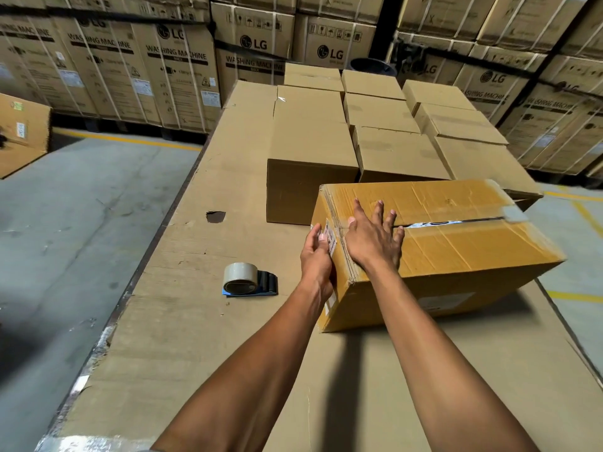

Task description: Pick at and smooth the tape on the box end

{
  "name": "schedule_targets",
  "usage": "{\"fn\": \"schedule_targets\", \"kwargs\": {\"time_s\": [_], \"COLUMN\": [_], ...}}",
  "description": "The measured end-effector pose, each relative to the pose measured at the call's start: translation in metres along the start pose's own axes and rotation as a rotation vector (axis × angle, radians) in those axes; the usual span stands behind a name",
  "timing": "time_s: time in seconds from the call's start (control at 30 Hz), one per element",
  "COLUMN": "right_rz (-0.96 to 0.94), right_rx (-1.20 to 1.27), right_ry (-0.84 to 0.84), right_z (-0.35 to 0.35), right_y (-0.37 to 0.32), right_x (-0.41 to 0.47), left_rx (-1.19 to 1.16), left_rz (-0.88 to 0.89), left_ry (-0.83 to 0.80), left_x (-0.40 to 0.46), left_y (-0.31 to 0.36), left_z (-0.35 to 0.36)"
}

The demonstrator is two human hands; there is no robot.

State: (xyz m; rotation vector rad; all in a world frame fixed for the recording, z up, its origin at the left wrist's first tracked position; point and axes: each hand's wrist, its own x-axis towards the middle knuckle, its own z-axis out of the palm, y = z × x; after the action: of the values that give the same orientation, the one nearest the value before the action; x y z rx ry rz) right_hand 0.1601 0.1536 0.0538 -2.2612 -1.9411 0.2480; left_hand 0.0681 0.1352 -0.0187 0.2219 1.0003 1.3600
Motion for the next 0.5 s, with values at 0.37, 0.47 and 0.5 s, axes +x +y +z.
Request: {"fn": "schedule_targets", "kwargs": {"time_s": [0.37,0.47,0.5], "right_rz": [-0.061,-0.064,-0.069], "right_rx": [0.020,0.007,0.005], "right_ry": [-0.051,-0.041,-0.036], "right_z": [-0.007,-0.004,-0.004], "right_y": [0.024,0.021,0.021], "right_x": [-0.012,-0.011,-0.011], "left_rx": [0.053,0.013,0.015], "left_rz": [0.008,-0.008,0.002], "left_ry": [-0.097,-0.071,-0.051], "left_x": [-0.019,-0.016,-0.012], "left_y": [-0.001,-0.008,-0.013], "left_z": [0.004,0.000,-0.004]}}
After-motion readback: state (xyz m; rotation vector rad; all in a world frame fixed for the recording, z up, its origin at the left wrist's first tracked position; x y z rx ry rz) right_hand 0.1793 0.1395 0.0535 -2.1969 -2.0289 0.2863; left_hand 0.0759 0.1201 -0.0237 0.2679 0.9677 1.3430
